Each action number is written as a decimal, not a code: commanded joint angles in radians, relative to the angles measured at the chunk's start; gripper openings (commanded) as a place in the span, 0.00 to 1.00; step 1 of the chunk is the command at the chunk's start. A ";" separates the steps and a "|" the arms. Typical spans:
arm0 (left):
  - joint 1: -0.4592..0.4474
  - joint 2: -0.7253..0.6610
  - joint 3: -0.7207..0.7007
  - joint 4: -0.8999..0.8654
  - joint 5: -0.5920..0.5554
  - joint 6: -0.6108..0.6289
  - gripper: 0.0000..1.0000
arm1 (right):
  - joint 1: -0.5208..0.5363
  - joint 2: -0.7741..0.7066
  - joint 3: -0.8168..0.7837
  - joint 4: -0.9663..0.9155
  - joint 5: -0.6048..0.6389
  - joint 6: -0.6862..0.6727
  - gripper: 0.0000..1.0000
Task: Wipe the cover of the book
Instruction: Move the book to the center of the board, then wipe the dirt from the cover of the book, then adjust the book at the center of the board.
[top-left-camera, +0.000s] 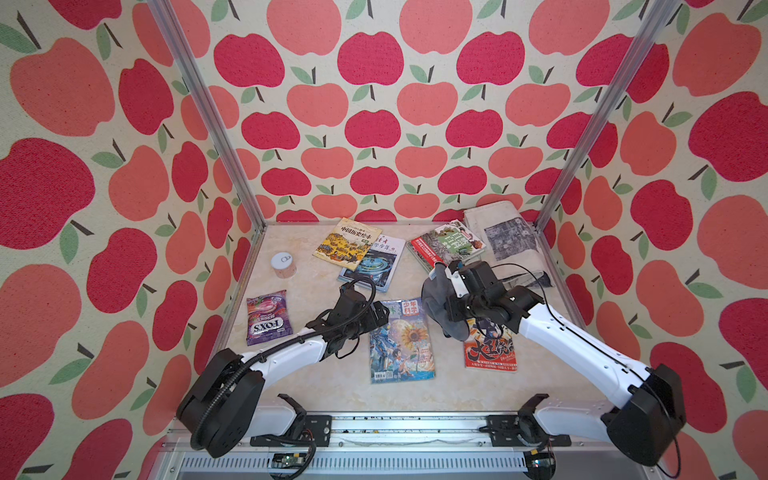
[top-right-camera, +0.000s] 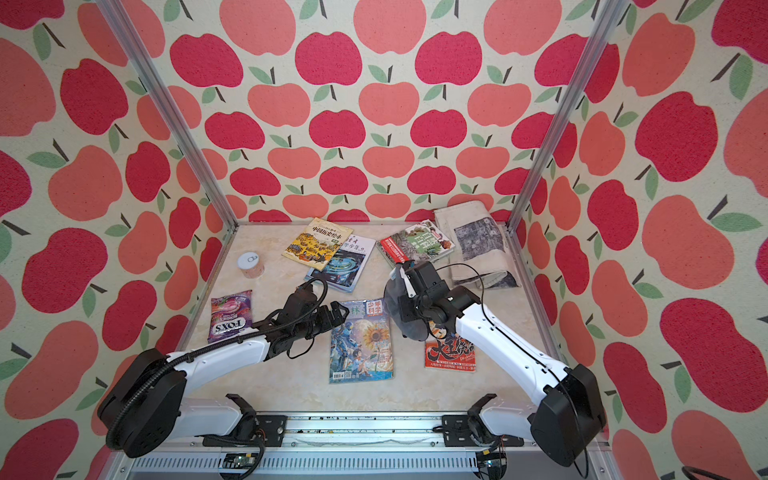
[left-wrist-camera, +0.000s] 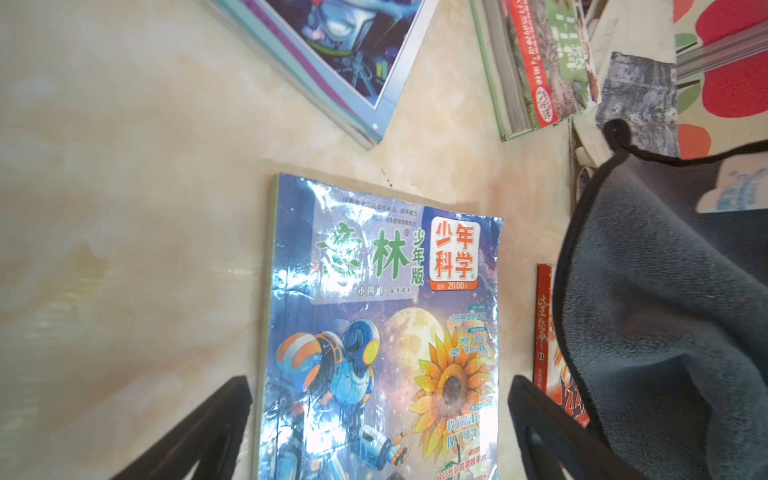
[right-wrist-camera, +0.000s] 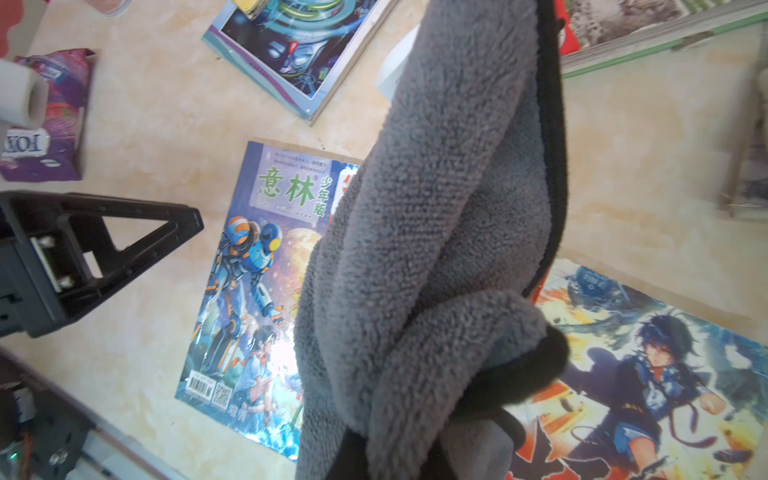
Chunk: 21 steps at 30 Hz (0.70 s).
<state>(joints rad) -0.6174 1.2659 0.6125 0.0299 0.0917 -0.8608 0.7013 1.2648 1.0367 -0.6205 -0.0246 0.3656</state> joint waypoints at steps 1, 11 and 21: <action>0.022 -0.094 0.045 -0.100 -0.039 0.131 0.99 | 0.006 0.023 0.010 0.032 -0.217 -0.031 0.00; 0.008 -0.226 -0.025 0.209 0.137 0.260 0.99 | 0.060 0.054 -0.038 0.253 -0.496 0.039 0.00; 0.005 -0.132 -0.025 0.241 0.107 0.194 0.99 | 0.060 0.164 -0.032 0.175 -0.200 0.028 0.00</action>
<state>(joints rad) -0.6235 1.1526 0.6010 0.2554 0.2363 -0.6571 0.7528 1.3876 0.9852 -0.3920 -0.3801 0.4084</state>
